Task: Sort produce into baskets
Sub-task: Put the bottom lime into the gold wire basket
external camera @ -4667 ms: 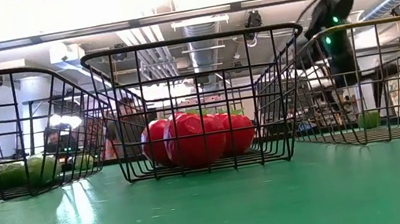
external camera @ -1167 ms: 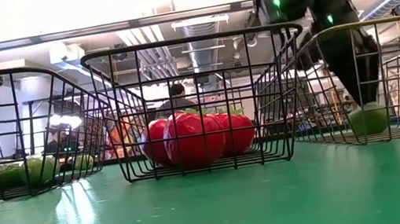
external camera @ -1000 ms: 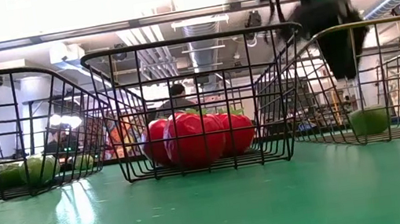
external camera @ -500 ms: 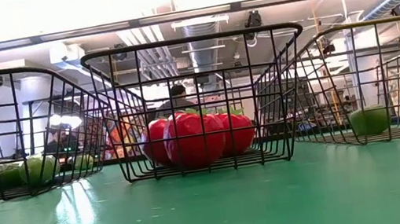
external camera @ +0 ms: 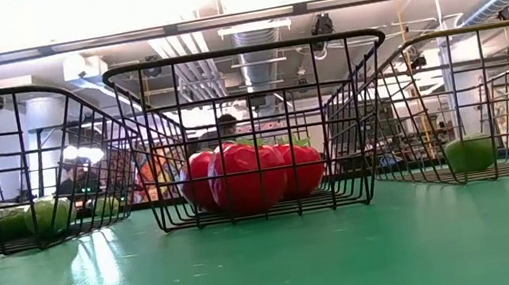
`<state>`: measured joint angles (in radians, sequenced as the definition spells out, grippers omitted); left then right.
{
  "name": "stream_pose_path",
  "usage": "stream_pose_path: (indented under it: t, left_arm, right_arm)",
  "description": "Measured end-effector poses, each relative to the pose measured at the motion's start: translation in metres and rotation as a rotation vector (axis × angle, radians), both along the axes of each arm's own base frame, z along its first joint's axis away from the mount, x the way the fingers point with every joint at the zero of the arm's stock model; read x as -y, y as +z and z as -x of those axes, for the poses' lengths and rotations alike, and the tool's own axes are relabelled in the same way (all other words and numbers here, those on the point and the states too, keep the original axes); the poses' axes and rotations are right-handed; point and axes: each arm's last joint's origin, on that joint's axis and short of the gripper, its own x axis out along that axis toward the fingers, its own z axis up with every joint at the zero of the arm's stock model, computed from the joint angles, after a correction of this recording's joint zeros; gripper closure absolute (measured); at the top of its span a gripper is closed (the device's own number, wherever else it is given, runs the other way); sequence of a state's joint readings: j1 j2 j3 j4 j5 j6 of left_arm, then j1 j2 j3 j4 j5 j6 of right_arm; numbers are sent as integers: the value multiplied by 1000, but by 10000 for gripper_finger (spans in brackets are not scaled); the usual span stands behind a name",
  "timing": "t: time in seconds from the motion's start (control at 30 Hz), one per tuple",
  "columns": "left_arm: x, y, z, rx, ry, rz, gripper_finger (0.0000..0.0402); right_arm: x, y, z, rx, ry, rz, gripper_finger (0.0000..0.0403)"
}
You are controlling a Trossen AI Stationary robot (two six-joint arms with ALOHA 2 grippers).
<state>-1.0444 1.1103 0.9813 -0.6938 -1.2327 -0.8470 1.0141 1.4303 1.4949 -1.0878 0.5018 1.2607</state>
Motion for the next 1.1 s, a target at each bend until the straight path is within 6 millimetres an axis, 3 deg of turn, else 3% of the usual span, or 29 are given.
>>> stream_pose_path:
  t: [0.27,0.5,0.8,1.1]
  left_arm:
    - [1,3,-3,45,32,31,170]
    - [11,-3,-10,87,76,16,170]
    - [34,-24,-25,117,132,-49,170]
    - [44,-34,-30,123,125,57,170]
  right_arm:
    - [-18,-29,39,-141,-91,-127,103]
    - [-22,-70,65,-429,-206,-209,63]
    - [-17,-99,58,-603,-285,-289,45]
    - [-28,-138,39,-978,-314,-311,46]
